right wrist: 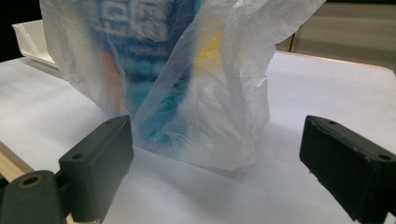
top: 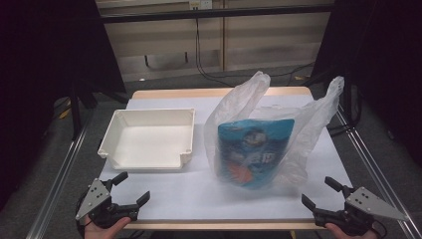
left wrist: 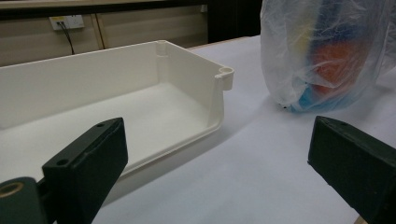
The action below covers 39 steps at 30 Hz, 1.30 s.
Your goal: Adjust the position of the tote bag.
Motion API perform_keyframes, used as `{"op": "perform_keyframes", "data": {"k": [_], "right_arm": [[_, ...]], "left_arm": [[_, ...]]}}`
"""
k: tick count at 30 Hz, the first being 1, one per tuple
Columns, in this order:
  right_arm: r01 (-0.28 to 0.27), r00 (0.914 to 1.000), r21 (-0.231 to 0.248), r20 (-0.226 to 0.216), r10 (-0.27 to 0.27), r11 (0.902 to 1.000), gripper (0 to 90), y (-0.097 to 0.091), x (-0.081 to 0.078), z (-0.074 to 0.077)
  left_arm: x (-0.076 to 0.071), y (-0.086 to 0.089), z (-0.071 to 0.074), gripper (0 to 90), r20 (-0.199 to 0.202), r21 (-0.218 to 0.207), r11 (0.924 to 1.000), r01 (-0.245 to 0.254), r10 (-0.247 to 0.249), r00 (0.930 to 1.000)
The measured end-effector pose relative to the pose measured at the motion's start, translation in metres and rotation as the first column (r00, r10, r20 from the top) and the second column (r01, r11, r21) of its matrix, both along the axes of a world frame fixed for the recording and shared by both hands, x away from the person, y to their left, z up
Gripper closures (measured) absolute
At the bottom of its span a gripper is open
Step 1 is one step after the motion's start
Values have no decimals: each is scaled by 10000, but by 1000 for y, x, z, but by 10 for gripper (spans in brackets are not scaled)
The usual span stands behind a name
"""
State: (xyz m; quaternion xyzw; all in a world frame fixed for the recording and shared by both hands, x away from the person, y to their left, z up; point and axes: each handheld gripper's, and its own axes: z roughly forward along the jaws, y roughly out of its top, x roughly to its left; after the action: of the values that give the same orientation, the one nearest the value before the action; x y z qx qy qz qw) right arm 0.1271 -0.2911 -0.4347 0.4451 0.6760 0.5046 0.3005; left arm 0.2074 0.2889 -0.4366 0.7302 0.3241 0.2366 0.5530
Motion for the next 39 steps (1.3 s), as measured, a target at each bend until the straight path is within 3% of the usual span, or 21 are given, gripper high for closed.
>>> {"op": "perform_keyframes", "data": {"k": [3,6,13,20,23,28,32,39], "right_arm": [[-44,10000,24,-54,44,10000,131,0,0,1],[-142,9999,79,-56,143,9999,173,-1,1,2],[-372,9991,318,-208,378,9988,259,-1,4,3],[-551,9981,571,-236,565,9968,435,-2,10,7],[-791,9966,531,-202,803,9954,469,-1,12,10],[-1153,9927,497,-290,1168,9921,491,3,17,14],[-1386,9902,218,-150,1390,9901,491,7,20,21],[-1894,9819,135,92,1893,9818,521,16,25,37]], "left_arm": [[1,1,0,55,7,182,9998,13,-13,10000],[1,-2,1,55,-97,31,10000,5,-5,10000],[3,-4,1,69,-214,215,9996,188,-184,9996],[7,-5,2,98,-317,145,9990,431,-427,9986],[8,-5,3,104,-334,141,9985,529,-525,9981],[8,-6,5,114,-261,-4,9990,448,-448,9987],[7,-5,6,147,-333,65,9983,580,-577,9978],[6,-5,9,175,-272,-2,9974,725,-725,9970]]}}
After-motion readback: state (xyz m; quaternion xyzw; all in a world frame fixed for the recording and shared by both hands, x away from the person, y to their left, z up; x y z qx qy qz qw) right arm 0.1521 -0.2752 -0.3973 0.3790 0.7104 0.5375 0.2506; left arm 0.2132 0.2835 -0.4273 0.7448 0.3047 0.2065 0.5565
